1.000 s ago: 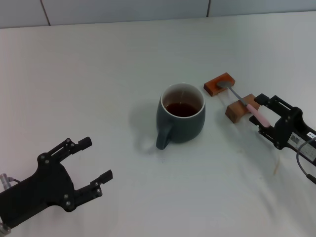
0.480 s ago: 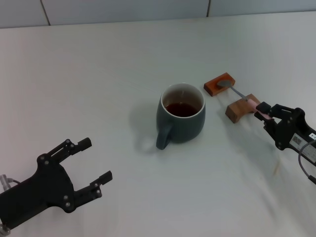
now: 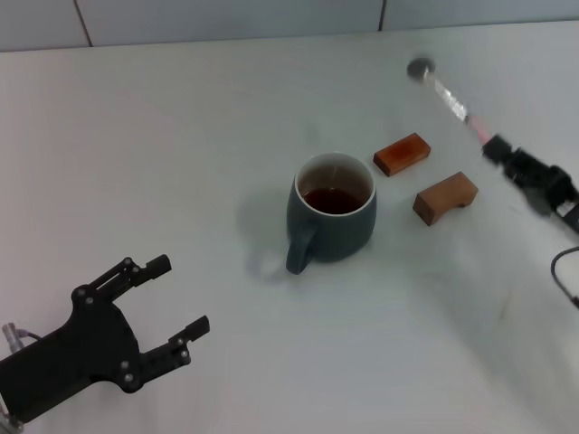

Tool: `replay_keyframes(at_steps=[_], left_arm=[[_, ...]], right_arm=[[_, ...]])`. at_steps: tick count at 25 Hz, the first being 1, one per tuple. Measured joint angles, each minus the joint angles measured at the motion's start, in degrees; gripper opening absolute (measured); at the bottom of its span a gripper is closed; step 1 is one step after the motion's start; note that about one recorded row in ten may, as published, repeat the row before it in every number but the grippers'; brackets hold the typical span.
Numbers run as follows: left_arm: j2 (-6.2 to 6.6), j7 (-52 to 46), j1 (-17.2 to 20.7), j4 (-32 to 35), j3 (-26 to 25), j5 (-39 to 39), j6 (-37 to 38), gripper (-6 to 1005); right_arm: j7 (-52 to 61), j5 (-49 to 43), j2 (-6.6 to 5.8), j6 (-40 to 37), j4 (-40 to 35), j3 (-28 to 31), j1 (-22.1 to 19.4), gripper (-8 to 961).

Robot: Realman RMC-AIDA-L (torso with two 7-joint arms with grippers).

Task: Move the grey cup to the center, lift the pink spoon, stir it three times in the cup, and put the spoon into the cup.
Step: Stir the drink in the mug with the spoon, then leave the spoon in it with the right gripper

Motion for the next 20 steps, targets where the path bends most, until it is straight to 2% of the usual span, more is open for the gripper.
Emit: replay_keyframes(at_steps=[1,2,3,4,5,6,7,10,11,12,13,14,15,16,17,18,19,20], left_arm=[[-0.03,0.3,0.1,0.0,0.0,0.0,-0.1,805],[-0.06,0.7,0.2,0.0,0.0,0.0,-0.1,805],[-0.05,0.8,0.3,0.0,0.0,0.0,-0.1,805],[-0.06,1.0,0.4,0.0,0.2,0.0,-0.4,805],[-0.06,1.0,0.4,0.0,0.2,0.0,-0.4,805],[-0.06,1.0,0.4,0.0,0.3,0.0,-0.9,805],[-0.06,1.0,0.4,0.0,0.3,0.0,-0.9,805],[-0.06,1.0,0.4,0.0,0.4,0.2,-1.7,805],[-0.06,1.0,0.3,0.0,0.4,0.3,-2.2,805],[-0.06,1.0,0.3,0.0,0.4,0.3,-2.2,805],[-0.06,0.9,0.3,0.1,0.5,0.3,-2.4,805],[-0.06,0.8,0.2,0.0,0.6,0.4,-3.0,805],[-0.06,0.8,0.2,0.0,0.6,0.4,-3.0,805],[-0.06,0.6,0.2,0.0,0.6,0.4,-3.3,805],[-0.06,0.6,0.2,0.0,0.6,0.4,-3.3,805],[-0.06,0.6,0.2,0.0,0.6,0.4,-3.4,805],[-0.06,0.6,0.2,0.0,0.6,0.4,-3.5,805],[-0.06,0.6,0.2,0.0,0.6,0.4,-3.5,805]], right_arm=[[-11.2,1.7,-0.18,-5.2,-0.8,0.2,0.4,114],[-11.2,1.7,-0.18,-5.2,-0.8,0.2,0.4,114],[-16.3,2.3,-0.33,-8.6,-2.0,0.2,0.7,114],[-21.9,3.0,-1.0,-15.4,-6.3,0.1,2.0,113],[-21.9,3.0,-1.0,-15.4,-6.3,0.1,2.0,113],[-23.7,3.4,-2.03,-22.4,-11.8,-0.5,4.0,113],[-23.7,3.4,-2.03,-22.4,-11.8,-0.5,4.0,113],[-18.7,3.7,-4.03,-30.4,-20.6,-4.0,7.6,113],[-11.9,4.1,-4.96,-33.6,-26.6,-7.3,10.1,113],[-11.9,4.1,-4.96,-33.6,-26.6,-7.3,10.1,113],[-8.6,4.8,-5.22,-34.2,-29.9,-9.4,11.0,113],[-1.7,8.1,-5.55,-34.3,-37.2,-15.8,12.4,112],[-1.7,8.1,-5.55,-34.3,-37.2,-15.8,12.4,112],[3.2,12.4,-5.61,-34.3,-44.3,-23.8,12.6,112],[3.2,12.4,-5.61,-34.3,-44.3,-23.8,12.6,112],[5.5,13.9,-5.66,-34.0,-47.8,-27.3,12.6,112],[9.2,14.6,-5.75,-33.5,-54.7,-32.0,13.1,112],[9.2,14.6,-5.75,-33.5,-54.7,-32.0,13.1,112]])
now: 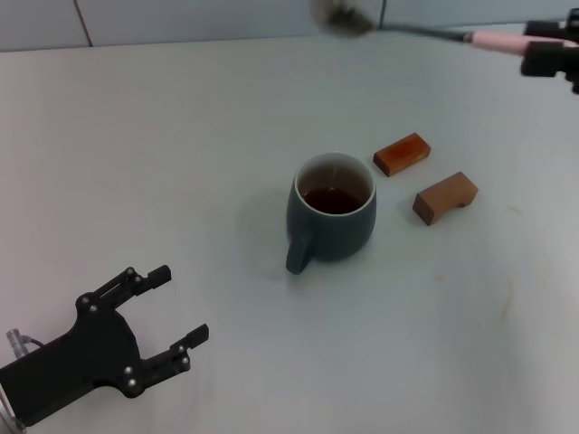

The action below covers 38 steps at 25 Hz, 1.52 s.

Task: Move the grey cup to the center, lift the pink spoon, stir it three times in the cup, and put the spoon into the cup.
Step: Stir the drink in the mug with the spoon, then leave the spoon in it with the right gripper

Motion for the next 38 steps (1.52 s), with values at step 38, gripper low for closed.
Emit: replay_keyframes(at_steps=[38], left_arm=[[-0.27,0.0,-0.2,-0.6,0.0,-0.2,-1.6,805]], right_arm=[[25.8,-46.1,-2.89,3.9,-3.0,-29.8,34.8,112]])
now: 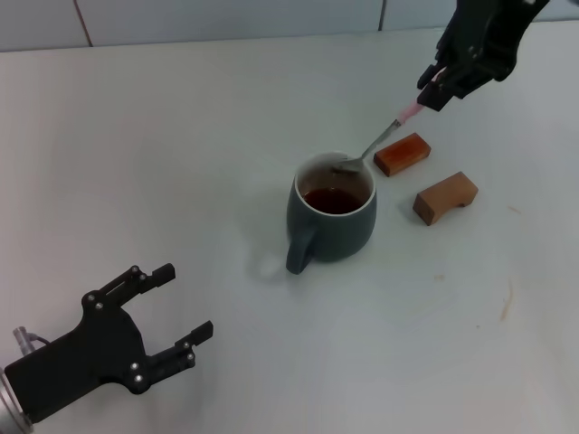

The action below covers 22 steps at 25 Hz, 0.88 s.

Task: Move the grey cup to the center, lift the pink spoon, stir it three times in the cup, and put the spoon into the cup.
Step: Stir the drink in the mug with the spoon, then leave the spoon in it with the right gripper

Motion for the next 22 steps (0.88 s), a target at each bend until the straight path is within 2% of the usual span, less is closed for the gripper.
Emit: replay_keyframes(at_steps=[5,7,22], left_arm=[[0.0,0.0,-0.1,0.0,0.0,0.2,-0.3,805],[0.0,-0.1,-0.1,0.0,0.0,0.2,-0.6,805],[-0.14,-0.2,-0.2,-0.1,0.8,0.5,-1.2,805]], right_arm=[[-0.2,-0.3,0.73,4.3,4.9,-4.0,0.6,111],[-0.6,-0.4,1.5,8.4,9.1,-8.0,1.1,111],[-1.8,-0.9,3.46,15.3,14.3,-11.7,2.4,112]])
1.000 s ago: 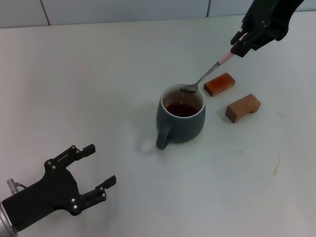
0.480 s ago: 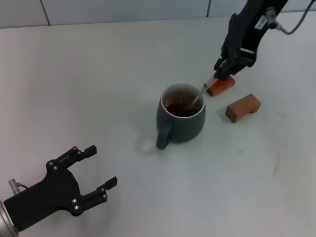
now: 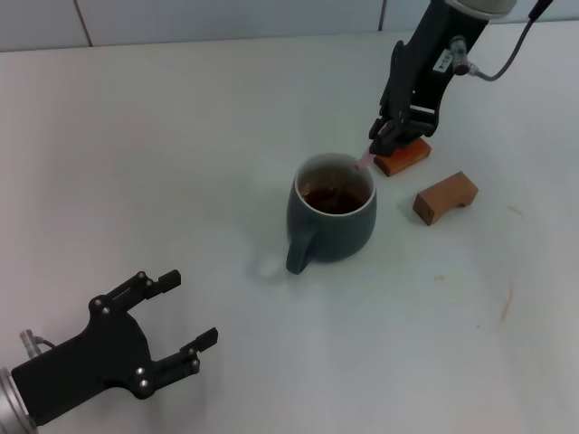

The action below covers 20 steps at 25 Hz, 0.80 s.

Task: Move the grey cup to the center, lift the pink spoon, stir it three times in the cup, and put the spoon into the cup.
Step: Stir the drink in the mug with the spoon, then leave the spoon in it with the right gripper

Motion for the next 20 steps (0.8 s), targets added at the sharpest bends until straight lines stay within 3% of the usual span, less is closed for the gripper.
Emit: replay_keyframes(at_steps=[9,20], left_arm=[[-0.04,0.0,0.0,-0.4,0.0,0.0,0.0,805],[-0.03,0.0,0.0,-0.5,0.0,-0.3,-0.3,805]], right_arm=[[-0.1,-0.6,1.24,2.4,1.7,-2.3,0.7,112],[0.3,-4.9,1.34,3.7,1.9,-2.2,1.2,111]])
